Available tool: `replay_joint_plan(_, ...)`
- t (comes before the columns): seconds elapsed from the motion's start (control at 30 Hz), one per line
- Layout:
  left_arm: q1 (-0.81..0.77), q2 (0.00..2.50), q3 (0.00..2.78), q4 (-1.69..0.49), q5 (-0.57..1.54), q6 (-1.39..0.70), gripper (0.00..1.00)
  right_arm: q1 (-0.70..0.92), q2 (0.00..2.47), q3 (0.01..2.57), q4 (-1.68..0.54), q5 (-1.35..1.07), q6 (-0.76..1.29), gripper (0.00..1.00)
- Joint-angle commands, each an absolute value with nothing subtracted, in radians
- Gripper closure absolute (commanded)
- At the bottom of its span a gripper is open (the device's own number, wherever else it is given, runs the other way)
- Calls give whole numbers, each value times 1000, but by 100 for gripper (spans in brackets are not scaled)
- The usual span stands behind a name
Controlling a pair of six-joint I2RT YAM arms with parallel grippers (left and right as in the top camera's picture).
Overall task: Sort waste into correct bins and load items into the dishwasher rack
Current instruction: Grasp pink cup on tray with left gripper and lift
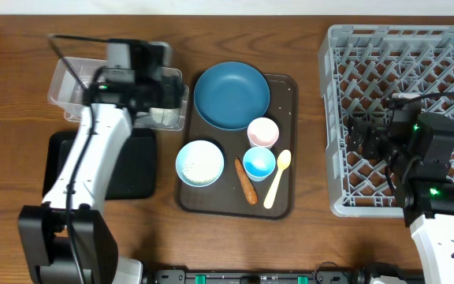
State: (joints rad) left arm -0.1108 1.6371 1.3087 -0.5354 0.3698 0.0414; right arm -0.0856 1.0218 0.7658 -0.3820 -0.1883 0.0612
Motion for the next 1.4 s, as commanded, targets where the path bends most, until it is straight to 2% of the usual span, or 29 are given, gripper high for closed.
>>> replay_joint_plan(0.0,-193,1646,1313,-542,427,39,39,-64,1019,784,-385,-188,74,1)
replay_joint_plan(0.43,-424,1650,1256,-513,426,38,39,-64,1019,784,-385,-188,74,1)
replay_joint_plan(0.97,-509,1851,1249,-452,426,23,40,-64,1019,784,-387,-189,74,1)
replay_joint_plan(1.2,-509,1868,1249,-386,426,23,65,-64,1019,784,-398,-188,74,1)
replay_joint_plan(1.3,-509,1868,1249,-360,426,23,85,-64,1019,784,-402,-188,74,1)
replay_joint_plan(1.37,-509,1868,1249,-355,426,20,91,-64,1019,784,-402,-188,73,1)
